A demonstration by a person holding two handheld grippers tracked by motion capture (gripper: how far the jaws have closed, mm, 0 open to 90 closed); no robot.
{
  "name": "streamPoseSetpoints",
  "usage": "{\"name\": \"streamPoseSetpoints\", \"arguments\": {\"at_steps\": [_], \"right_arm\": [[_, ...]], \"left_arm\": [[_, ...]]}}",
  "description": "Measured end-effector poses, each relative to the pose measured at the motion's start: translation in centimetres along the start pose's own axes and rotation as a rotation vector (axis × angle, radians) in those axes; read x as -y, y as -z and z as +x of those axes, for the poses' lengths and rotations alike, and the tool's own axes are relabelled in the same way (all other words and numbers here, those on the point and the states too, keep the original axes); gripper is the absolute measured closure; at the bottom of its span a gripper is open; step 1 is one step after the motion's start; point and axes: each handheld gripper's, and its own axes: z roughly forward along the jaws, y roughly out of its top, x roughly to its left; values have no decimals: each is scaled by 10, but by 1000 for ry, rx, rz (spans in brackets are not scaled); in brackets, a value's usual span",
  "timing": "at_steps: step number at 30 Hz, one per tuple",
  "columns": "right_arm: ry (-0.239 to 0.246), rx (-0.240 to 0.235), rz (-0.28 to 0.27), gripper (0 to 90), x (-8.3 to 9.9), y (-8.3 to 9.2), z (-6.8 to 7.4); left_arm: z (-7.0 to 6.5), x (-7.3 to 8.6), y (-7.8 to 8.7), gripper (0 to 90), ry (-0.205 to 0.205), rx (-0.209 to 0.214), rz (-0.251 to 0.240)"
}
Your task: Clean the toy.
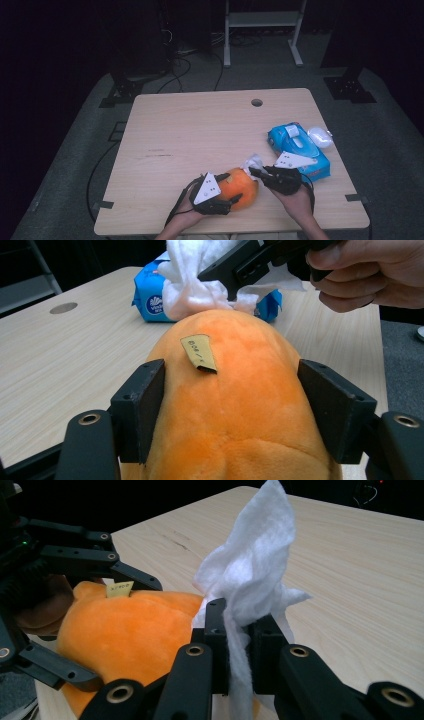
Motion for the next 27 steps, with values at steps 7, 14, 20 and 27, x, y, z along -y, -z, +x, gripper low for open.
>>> {"name": "streamPoseSetpoints", "arguments": {"at_steps": [7,14,20,27], "right_arm": [[-22,39,53,805,10,-3,-15],[56,-35,8,804,-5,-1,7],[6,-28,35,804,5,-2,-9],[44,-78,-15,805,-7,2,7]], "left_arm": [[2,0,0,211,19,12,-9],[-1,1,-2,243,-6,23,-7],[8,0,2,123,54,37,16],[6,3,2,264,33,31,30]]}}
